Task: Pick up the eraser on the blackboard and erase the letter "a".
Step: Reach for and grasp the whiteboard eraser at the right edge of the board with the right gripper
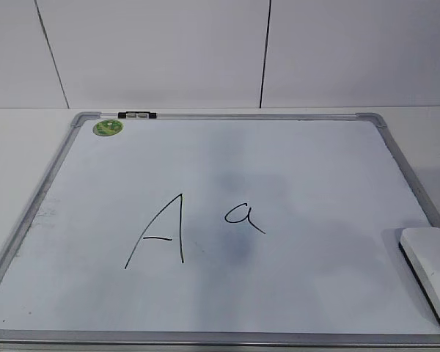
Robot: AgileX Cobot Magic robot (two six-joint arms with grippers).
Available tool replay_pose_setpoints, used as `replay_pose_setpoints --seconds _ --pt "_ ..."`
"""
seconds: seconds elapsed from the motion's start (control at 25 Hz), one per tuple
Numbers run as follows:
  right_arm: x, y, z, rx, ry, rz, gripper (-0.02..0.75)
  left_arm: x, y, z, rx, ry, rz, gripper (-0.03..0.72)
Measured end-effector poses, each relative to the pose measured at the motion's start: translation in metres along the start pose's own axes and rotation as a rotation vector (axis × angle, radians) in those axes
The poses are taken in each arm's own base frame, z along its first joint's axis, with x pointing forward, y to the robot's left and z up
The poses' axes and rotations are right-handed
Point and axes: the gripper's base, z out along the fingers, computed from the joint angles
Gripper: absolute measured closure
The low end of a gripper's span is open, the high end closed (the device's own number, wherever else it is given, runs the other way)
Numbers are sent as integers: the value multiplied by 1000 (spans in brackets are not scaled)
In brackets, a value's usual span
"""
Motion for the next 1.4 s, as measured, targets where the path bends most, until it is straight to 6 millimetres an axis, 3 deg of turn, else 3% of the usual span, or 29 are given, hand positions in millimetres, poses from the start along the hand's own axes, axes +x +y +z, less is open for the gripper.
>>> replay_pose_setpoints --seconds 0.88,1.4 --pt "-43 -14 94 67 433 57 71 0 0 0 0 0 -2 453" --pt "-48 -19 142 89 520 102 69 0 0 0 0 0 -2 453"
